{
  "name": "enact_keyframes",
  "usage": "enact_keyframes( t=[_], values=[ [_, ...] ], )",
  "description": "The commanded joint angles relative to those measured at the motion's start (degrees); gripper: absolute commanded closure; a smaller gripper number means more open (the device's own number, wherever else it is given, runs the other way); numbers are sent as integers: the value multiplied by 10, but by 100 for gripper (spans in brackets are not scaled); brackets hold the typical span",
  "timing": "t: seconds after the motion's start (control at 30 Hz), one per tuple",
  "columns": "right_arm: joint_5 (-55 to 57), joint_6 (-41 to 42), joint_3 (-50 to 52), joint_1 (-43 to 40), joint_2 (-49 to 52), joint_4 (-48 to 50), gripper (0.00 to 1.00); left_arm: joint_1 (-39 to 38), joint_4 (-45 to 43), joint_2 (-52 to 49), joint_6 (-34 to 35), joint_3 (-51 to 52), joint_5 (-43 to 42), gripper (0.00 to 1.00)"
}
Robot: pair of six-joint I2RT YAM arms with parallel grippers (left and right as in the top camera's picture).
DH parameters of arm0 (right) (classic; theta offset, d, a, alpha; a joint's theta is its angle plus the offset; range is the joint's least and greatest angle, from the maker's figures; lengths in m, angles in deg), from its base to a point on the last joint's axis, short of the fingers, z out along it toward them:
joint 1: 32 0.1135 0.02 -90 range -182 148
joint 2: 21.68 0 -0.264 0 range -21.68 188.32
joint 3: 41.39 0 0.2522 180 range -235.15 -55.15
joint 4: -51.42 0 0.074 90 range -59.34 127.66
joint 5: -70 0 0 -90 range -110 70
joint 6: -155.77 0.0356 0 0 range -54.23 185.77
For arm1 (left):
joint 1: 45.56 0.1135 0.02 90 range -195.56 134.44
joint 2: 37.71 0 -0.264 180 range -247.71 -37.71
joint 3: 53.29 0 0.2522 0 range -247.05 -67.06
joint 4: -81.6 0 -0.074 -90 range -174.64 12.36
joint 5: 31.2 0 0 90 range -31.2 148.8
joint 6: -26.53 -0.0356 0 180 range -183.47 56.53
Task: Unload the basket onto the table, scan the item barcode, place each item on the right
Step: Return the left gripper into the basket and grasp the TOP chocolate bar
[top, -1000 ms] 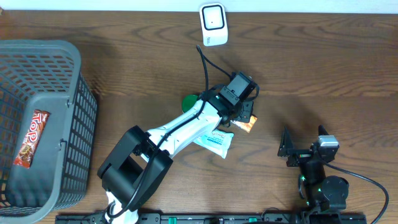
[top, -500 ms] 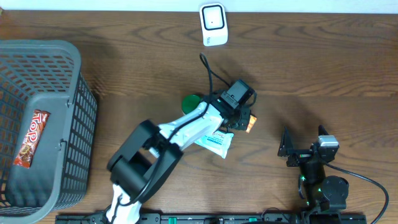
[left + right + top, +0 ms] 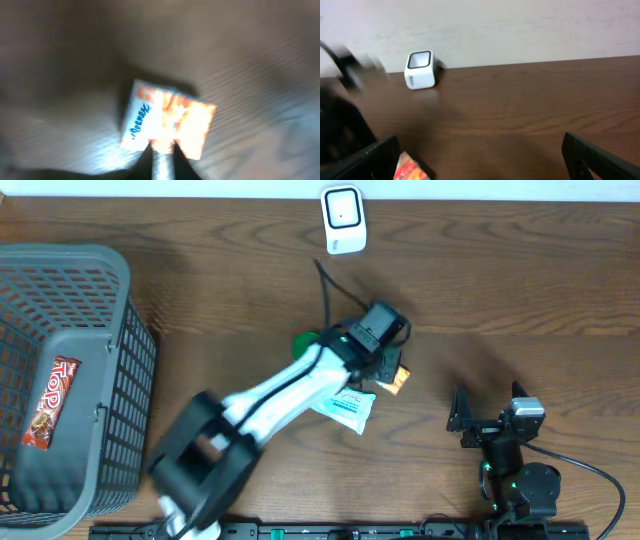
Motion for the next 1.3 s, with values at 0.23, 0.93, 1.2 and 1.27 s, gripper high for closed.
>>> enact_keyframes(
  t=[0.23, 0.93, 1.2, 1.27],
  values=[
    [1, 5, 1, 3, 0, -2, 1, 106, 87, 320, -79, -8, 172, 16],
    [1, 5, 1, 3, 0, -2, 1, 811, 270, 334, 191, -7, 81, 16],
    [1, 5, 1, 3, 0, -2, 1, 815, 248, 152, 167, -7, 163, 15],
    [1, 5, 1, 3, 0, -2, 1, 815, 233, 119, 166, -7, 172, 15]
  ],
)
